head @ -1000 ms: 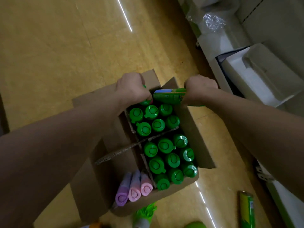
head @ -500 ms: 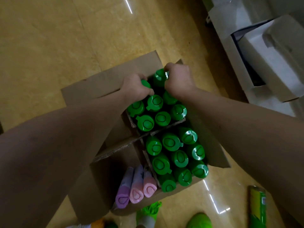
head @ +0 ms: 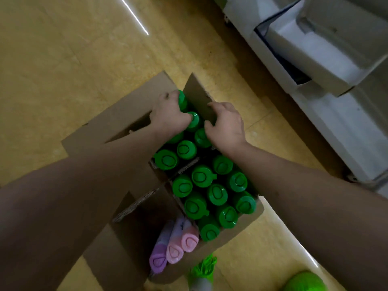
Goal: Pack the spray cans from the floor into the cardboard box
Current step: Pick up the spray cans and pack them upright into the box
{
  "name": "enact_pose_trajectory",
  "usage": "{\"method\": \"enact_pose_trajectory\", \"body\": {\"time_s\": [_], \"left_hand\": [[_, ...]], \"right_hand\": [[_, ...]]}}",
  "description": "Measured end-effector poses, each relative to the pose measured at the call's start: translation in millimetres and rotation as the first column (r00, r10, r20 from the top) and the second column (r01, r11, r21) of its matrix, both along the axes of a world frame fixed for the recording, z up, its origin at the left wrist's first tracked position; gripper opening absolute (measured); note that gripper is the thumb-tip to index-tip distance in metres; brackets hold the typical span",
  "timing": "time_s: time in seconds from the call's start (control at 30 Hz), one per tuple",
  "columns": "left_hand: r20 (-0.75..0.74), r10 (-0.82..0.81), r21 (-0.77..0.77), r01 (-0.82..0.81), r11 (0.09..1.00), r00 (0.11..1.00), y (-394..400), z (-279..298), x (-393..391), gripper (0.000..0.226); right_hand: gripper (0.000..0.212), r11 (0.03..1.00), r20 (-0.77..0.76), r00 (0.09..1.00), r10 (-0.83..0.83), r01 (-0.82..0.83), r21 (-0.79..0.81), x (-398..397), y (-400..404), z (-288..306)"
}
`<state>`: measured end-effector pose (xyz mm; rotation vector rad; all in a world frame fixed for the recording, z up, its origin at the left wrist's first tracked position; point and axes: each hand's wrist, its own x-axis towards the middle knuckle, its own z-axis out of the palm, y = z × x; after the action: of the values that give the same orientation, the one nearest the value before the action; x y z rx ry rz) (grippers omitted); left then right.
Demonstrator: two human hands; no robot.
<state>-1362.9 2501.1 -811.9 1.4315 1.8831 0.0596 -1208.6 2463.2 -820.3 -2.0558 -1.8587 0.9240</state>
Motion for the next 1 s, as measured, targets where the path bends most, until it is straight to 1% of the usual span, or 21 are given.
{"method": "enact_pose_trajectory", "body": {"time_s": [0.1, 0.2, 0.33, 0.4, 0.47, 0.53, 0.57, 0.7, 0.77, 0.83, 0.9, 1.0], "left_hand": [[-0.106, -0.224, 0.119, 0.236, 0.964, 0.969, -9, 9, 41, 0.08], [-0.144, -0.365, 0.172, 0.386, 0.906, 0.92, -31, 14, 100, 0.078], [-0.157, -0.498, 0.203, 0.521, 0.829, 0.853, -84, 1, 186, 0.077], [-0.141, -0.565, 0.181, 0.582, 0.793, 0.813, -120, -11, 230, 0.077], [-0.098, -0.636, 0.139, 0.643, 0.753, 0.766, -162, -25, 278, 0.078], [-0.064, -0.673, 0.09, 0.676, 0.732, 0.737, -196, -36, 309, 0.077], [-0.048, -0.697, 0.054, 0.698, 0.714, 0.716, -218, -43, 332, 0.077], [0.026, -0.777, -0.068, 0.777, 0.626, 0.629, -298, -72, 414, 0.08], [0.068, -0.792, -0.128, 0.792, 0.596, 0.607, -334, -90, 450, 0.08], [0.095, -0.794, -0.185, 0.794, 0.579, 0.6, -367, -108, 479, 0.079], [0.129, -0.78, -0.243, 0.782, 0.574, 0.613, -398, -125, 502, 0.078], [0.196, -0.69, -0.375, 0.704, 0.604, 0.697, -441, -145, 527, 0.075]], "right_hand": [[0.053, 0.988, -0.019, 0.99, -0.14, 0.14, 0.059, 35, -22, -5], [0.053, 0.961, 0.004, 0.966, -0.26, 0.259, 0.094, 81, -58, -14], [0.056, 0.924, 0.031, 0.924, -0.381, 0.381, 0.008, 155, -134, -33], [0.058, 0.883, 0.069, 0.883, -0.465, 0.468, -0.043, 197, -181, -46], [0.06, 0.817, 0.13, 0.821, -0.556, 0.568, -0.096, 243, -232, -58], [0.062, 0.768, 0.18, 0.776, -0.604, 0.628, -0.128, 274, -272, -68], [0.063, 0.727, 0.203, 0.741, -0.641, 0.67, -0.152, 295, -297, -72], [0.065, 0.571, 0.251, 0.616, -0.747, 0.787, -0.233, 363, -387, -94], [0.064, 0.497, 0.267, 0.552, -0.79, 0.831, -0.249, 390, -427, -108], [0.064, 0.42, 0.281, 0.484, -0.828, 0.869, -0.26, 410, -466, -124], [0.065, 0.332, 0.283, 0.408, -0.868, 0.901, -0.279, 424, -500, -140], [0.063, 0.149, 0.272, 0.238, -0.932, 0.938, -0.312, 437, -550, -163]]}}
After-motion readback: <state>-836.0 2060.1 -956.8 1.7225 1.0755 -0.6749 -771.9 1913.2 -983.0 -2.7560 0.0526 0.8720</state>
